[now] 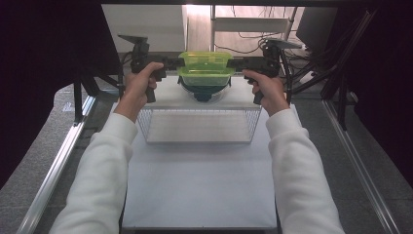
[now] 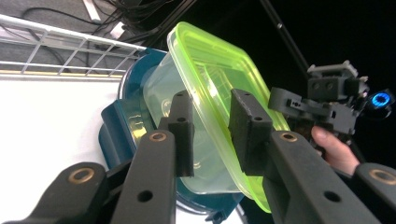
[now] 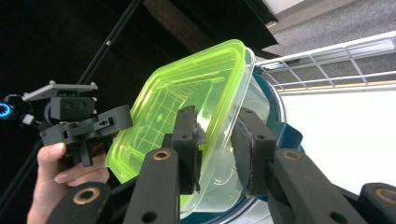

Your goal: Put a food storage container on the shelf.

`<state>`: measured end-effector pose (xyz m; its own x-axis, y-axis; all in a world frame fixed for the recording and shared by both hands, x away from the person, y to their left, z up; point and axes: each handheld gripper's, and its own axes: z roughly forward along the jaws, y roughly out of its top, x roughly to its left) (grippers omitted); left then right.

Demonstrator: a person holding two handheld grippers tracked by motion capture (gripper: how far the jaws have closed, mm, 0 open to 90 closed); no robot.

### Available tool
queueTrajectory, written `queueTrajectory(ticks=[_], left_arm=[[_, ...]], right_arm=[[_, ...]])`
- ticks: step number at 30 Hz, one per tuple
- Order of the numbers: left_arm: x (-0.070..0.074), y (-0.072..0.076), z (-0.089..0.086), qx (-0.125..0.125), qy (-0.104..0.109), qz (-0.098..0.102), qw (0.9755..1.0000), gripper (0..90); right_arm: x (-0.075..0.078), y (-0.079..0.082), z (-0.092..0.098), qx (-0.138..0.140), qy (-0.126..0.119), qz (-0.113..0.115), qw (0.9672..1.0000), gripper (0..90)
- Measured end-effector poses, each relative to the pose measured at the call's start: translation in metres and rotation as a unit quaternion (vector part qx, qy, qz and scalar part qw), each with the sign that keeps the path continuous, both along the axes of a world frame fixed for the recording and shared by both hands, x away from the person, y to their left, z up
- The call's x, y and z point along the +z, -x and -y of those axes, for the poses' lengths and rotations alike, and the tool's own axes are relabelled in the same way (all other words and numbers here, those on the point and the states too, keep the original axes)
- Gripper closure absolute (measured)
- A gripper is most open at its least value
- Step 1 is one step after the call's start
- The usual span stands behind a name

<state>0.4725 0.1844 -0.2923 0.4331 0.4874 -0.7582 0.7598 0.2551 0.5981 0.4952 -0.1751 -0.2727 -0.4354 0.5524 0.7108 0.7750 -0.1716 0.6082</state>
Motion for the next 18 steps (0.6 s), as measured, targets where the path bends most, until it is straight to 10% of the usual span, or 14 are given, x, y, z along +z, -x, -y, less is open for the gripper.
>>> queueTrajectory(ticks=[6,10,18], left_arm=[[0.0,0.001,0.003,0.005,-0.014,0.01,0.9998,64.6],[0.001,0.004,0.004,0.046,-0.045,0.041,0.9971,33.8],[0.012,0.042,-0.008,0.061,-0.067,0.116,0.9891,20.5]], right_arm=[[0.0,0.001,-0.001,-0.001,0.004,0.008,1.0,68.8],[0.001,0.0,-0.005,-0.001,0.019,0.03,0.9994,33.4],[0.014,0.023,0.009,0.002,0.038,0.106,0.9936,21.6]])
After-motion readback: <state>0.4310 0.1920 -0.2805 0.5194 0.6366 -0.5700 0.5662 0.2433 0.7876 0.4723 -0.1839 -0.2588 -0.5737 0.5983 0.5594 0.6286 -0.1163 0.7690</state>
